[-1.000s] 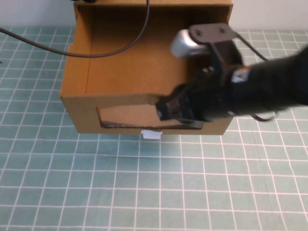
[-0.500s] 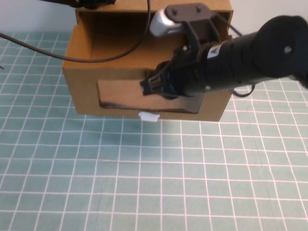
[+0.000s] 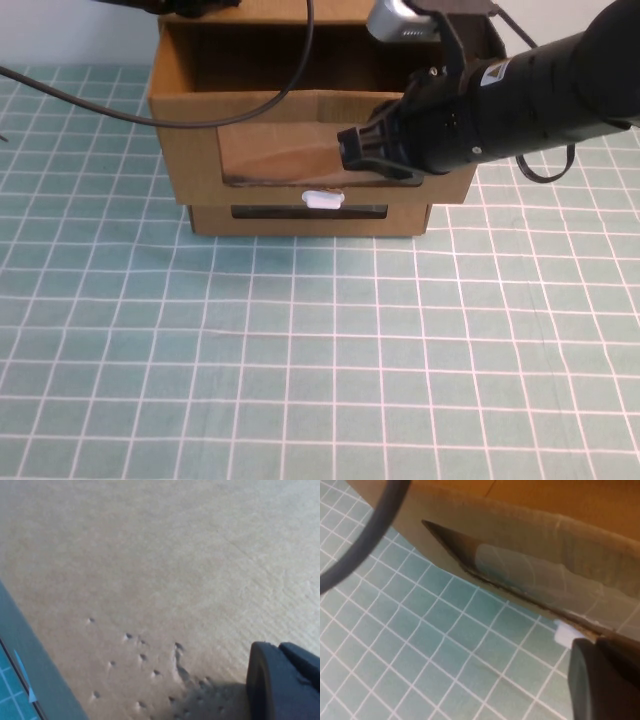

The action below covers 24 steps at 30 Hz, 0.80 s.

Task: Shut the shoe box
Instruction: Close the shoe box with your right arm

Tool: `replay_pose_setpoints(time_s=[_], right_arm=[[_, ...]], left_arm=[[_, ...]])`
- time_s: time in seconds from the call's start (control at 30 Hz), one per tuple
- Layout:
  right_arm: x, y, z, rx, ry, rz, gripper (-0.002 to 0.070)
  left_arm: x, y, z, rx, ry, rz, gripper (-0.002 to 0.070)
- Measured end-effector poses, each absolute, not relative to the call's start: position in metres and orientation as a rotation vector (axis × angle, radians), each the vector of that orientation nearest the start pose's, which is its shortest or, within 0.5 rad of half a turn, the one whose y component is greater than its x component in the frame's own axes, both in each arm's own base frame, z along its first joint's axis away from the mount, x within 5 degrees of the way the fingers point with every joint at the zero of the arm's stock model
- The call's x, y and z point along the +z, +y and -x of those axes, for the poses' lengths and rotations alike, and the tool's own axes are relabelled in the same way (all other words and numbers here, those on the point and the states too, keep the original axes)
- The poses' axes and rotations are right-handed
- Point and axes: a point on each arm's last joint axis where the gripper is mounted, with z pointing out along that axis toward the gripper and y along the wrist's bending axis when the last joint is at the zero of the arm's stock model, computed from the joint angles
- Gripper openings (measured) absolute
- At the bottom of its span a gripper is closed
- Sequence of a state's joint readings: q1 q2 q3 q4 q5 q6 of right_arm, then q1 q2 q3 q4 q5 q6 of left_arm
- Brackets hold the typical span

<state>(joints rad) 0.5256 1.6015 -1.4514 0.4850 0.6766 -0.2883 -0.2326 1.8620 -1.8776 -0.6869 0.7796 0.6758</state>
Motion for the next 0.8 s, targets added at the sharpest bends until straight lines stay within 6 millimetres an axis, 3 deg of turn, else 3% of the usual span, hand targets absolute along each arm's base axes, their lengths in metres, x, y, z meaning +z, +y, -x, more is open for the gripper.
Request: replay_pose_setpoints(time_s=[0.37,0.8], right_arm=[[0.366,0.207,-0.313,0.653,2.093,0.559,-0.0011],[0.347,0.212,-0.342,0.621,2.043,0.454,-0.0012]], left_arm=[[0.387,-0.140,-0.414,-0.539,1.995,-0.664,-0.0005],[0.388,-0.140,-0.414,-0.539,1.994,-0.662,-0.0005]])
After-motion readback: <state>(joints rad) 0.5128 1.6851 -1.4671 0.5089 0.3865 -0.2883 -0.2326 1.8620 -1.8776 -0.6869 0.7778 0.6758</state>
